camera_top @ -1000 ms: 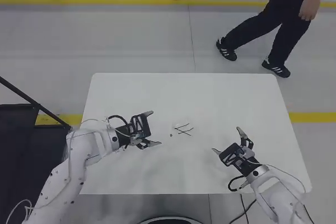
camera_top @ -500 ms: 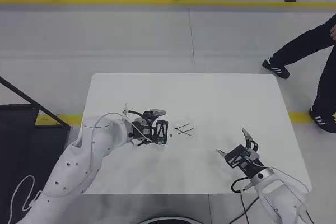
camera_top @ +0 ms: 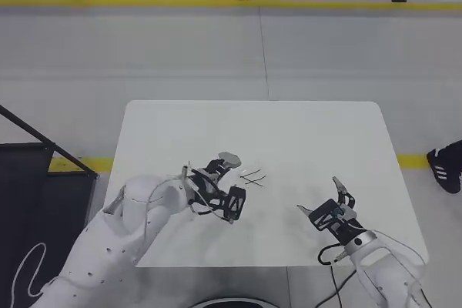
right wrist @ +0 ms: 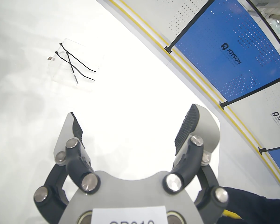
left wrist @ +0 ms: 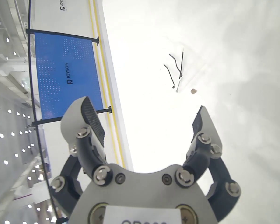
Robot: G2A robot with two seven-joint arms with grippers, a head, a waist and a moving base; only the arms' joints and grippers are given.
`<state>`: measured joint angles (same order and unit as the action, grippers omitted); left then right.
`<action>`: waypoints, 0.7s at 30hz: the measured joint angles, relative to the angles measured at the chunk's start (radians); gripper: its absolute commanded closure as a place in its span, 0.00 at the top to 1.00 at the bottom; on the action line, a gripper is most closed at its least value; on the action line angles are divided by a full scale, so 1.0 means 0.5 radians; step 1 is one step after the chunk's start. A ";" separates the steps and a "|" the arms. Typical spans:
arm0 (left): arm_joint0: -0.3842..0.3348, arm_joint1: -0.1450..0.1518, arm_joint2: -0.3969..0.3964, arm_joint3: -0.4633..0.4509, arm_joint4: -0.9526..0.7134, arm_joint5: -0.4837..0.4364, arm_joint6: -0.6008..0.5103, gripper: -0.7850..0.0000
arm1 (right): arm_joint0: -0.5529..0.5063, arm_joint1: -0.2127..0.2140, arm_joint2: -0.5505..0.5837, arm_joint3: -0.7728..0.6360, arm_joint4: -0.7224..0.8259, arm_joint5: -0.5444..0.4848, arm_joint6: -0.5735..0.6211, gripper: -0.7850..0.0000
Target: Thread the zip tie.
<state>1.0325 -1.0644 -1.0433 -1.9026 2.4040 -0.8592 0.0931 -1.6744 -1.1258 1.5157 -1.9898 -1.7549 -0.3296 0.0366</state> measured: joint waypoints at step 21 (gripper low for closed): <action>-0.518 -0.068 0.493 0.412 0.380 -0.202 0.252 1.00 | 0.000 0.000 0.000 0.000 0.000 0.000 0.000 1.00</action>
<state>0.7737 -1.0983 -0.7967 -1.6968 2.5941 -0.9603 0.2194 -1.6744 -1.1258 1.5158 -1.9898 -1.7549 -0.3296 0.0366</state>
